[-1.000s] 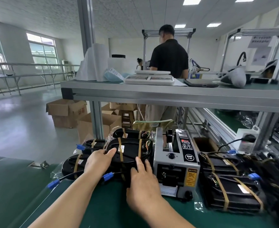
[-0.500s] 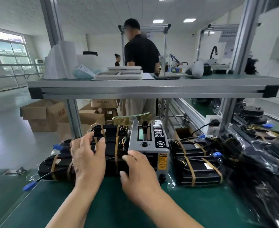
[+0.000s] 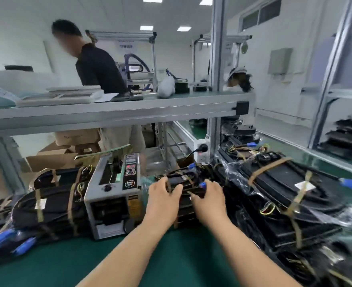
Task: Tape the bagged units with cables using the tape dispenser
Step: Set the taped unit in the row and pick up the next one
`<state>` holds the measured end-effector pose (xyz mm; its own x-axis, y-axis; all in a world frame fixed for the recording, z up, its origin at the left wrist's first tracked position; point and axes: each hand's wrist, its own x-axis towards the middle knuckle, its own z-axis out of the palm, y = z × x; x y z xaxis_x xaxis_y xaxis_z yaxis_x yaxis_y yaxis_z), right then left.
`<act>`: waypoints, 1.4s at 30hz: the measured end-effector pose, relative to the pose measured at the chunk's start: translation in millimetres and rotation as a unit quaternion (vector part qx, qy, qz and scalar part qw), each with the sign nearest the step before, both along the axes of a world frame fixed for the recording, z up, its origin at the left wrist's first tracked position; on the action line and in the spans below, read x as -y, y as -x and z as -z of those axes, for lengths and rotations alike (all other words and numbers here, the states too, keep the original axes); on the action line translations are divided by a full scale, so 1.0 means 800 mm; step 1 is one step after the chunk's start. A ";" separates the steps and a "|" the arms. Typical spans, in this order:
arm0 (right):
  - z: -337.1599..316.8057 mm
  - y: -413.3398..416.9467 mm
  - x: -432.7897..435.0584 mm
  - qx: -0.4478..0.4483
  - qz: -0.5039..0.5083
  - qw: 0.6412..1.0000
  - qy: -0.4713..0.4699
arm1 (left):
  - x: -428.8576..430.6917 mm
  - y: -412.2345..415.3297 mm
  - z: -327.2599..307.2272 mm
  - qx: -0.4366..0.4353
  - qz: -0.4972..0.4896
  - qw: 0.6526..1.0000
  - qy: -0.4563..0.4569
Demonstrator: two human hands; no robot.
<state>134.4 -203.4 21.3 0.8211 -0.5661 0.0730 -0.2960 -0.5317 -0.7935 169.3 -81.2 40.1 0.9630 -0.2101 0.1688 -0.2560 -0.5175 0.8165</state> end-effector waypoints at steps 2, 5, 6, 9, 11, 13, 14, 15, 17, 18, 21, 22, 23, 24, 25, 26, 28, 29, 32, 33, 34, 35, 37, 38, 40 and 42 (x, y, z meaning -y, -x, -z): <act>0.017 -0.004 0.009 -0.026 0.008 0.999 -0.034 | 0.010 -0.013 0.016 -0.071 -0.019 0.996 -0.056; 0.038 -0.009 0.010 -0.053 0.005 0.998 -0.044 | 0.013 -0.027 0.036 -0.128 -0.033 0.985 -0.112; 0.042 -0.012 0.008 -0.059 0.008 0.997 -0.039 | 0.014 -0.030 0.040 -0.140 -0.038 0.983 -0.115; 0.048 -0.017 0.007 -0.053 0.016 0.998 -0.043 | 0.013 -0.036 0.048 -0.136 -0.033 0.983 -0.120; 0.048 -0.017 0.011 -0.038 0.015 0.997 -0.063 | 0.009 -0.036 0.049 -0.118 -0.040 0.985 -0.120; 0.044 -0.012 0.014 -0.018 0.011 0.996 -0.087 | 0.001 -0.031 0.050 -0.104 -0.049 0.989 -0.097; 0.041 -0.009 0.015 -0.006 0.013 0.996 -0.092 | -0.003 -0.028 0.051 -0.096 -0.053 0.991 -0.082; 0.037 -0.003 0.014 0.009 0.019 0.996 -0.090 | -0.007 -0.022 0.052 -0.093 -0.058 0.992 -0.066; 0.028 0.011 0.008 0.064 0.040 0.993 -0.094 | -0.016 -0.005 0.056 -0.095 -0.069 0.993 -0.026; 0.023 0.021 0.003 0.107 0.047 0.987 -0.107 | -0.022 0.005 0.059 -0.103 -0.074 0.992 0.005; 0.004 0.057 -0.022 0.238 0.023 0.957 -0.165 | -0.045 0.045 0.063 -0.150 -0.094 0.977 0.115; -0.003 0.071 -0.034 0.266 0.011 0.947 -0.179 | -0.054 0.058 0.064 -0.154 -0.105 0.972 0.144; -0.009 0.084 -0.046 0.286 0.000 0.937 -0.200 | -0.063 0.070 0.065 -0.150 -0.121 0.965 0.180; -0.015 0.097 -0.060 0.301 -0.012 0.925 -0.230 | -0.072 0.084 0.063 -0.143 -0.139 0.954 0.226; -0.019 0.108 -0.075 0.313 -0.026 0.913 -0.262 | -0.080 0.098 0.061 -0.141 -0.156 0.940 0.270; -0.022 0.119 -0.089 0.322 -0.042 0.900 -0.290 | -0.088 0.111 0.058 -0.140 -0.166 0.926 0.309; -0.024 0.136 -0.113 0.315 -0.076 0.883 -0.339 | -0.101 0.138 0.065 -0.125 -0.170 0.913 0.350; -0.024 0.143 -0.122 0.292 -0.092 0.883 -0.356 | -0.106 0.150 0.072 -0.121 -0.165 0.914 0.350; -0.028 0.162 -0.139 0.222 -0.142 0.903 -0.340 | -0.134 0.171 0.083 -0.108 -0.110 0.954 0.256; -0.031 0.167 -0.141 0.207 -0.158 0.911 -0.320 | -0.150 0.177 0.083 -0.100 -0.081 0.966 0.226; -0.034 0.171 -0.140 0.192 -0.179 0.918 -0.298 | -0.163 0.184 0.078 -0.096 -0.054 0.969 0.221; -0.036 0.175 -0.138 0.174 -0.205 0.923 -0.275 | -0.175 0.189 0.076 -0.093 -0.044 0.969 0.225; -0.035 0.179 -0.132 0.129 -0.261 0.926 -0.240 | -0.188 0.199 0.070 -0.090 -0.056 0.972 0.208; -0.035 0.181 -0.129 0.107 -0.285 0.924 -0.229 | -0.192 0.201 0.061 -0.085 -0.084 0.968 0.222; -0.033 0.183 -0.123 0.074 -0.321 0.921 -0.208 | -0.200 0.197 0.040 -0.006 -0.137 0.952 0.272; -0.031 0.183 -0.120 0.057 -0.349 0.916 -0.190 | -0.209 0.195 0.017 0.131 -0.091 0.967 0.198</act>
<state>-12.2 -107.5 46.5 0.9920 0.0914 0.0868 0.1065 -0.2392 -0.9651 12.9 85.7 26.4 0.8916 0.0904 0.4437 -0.4141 -0.2336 0.8798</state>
